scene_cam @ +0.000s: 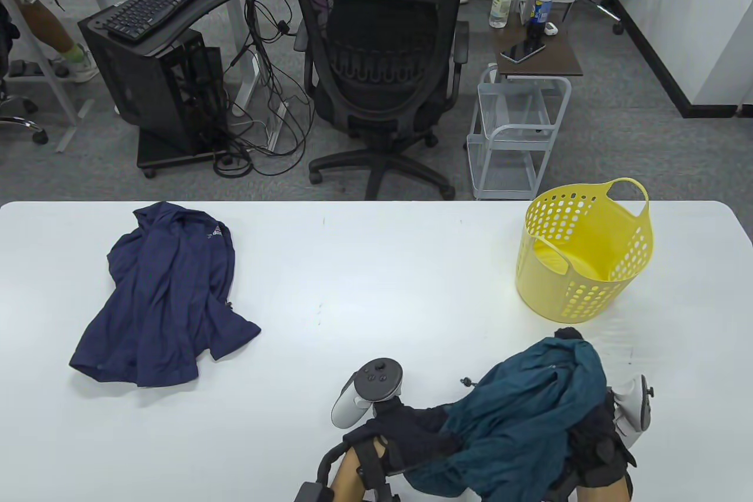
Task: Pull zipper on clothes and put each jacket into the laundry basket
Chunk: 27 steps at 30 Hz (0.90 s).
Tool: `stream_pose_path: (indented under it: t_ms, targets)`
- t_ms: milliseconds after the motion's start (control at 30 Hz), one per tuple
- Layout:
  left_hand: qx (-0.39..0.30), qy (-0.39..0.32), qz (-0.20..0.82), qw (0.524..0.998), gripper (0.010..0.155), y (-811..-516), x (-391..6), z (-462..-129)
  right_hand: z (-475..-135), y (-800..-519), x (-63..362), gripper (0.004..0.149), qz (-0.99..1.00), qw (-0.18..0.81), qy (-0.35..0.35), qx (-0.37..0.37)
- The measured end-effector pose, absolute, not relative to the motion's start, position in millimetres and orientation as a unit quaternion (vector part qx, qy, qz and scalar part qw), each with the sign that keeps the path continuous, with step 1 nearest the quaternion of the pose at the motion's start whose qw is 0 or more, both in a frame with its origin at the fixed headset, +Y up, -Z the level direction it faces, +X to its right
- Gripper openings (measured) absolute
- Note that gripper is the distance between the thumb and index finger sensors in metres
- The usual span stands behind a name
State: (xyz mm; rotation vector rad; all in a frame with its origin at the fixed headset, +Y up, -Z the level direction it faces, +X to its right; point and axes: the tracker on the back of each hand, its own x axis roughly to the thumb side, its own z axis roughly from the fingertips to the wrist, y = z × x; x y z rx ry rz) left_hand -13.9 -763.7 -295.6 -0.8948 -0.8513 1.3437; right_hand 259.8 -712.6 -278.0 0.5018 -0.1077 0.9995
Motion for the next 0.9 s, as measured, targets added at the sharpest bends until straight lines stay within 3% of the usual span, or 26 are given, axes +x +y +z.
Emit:
stream_pose_path:
  t_ms: [267,433,533,667,767,833,900]
  targets:
    - [-0.393,-0.309,0.621,0.603,0.083,-770.7,-21.7,-297.5,-272.5,-718.1,293.5,0.087,0.484,0.848,-0.172,0.127]
    - [-0.447,-0.263,0.681,0.517,0.090,-772.3,-9.2,-285.6,-267.9,-718.0,293.7,0.085,0.644,0.722,-0.250,0.049]
    - [-0.455,-0.245,0.688,0.509,0.095,-772.7,-4.6,-281.5,-270.1,-717.9,277.6,0.087,0.717,0.649,-0.251,0.048]
    - [-0.439,-0.200,0.697,0.531,0.099,-778.3,-11.0,-283.5,-276.6,-717.7,245.7,0.089,0.799,0.566,-0.167,0.111]
    - [-0.425,-0.149,0.741,0.498,0.100,-780.7,-20.1,-285.6,-278.7,-721.4,222.5,0.089,0.830,0.520,-0.026,0.201]
    - [-0.415,-0.125,0.757,0.489,0.099,-781.0,-27.0,-286.7,-277.5,-726.3,206.4,0.105,0.832,0.502,0.067,0.225]
    - [-0.410,-0.115,0.764,0.485,0.097,-780.2,-32.9,-287.1,-277.4,-729.0,194.0,0.117,0.872,0.426,0.094,0.221]
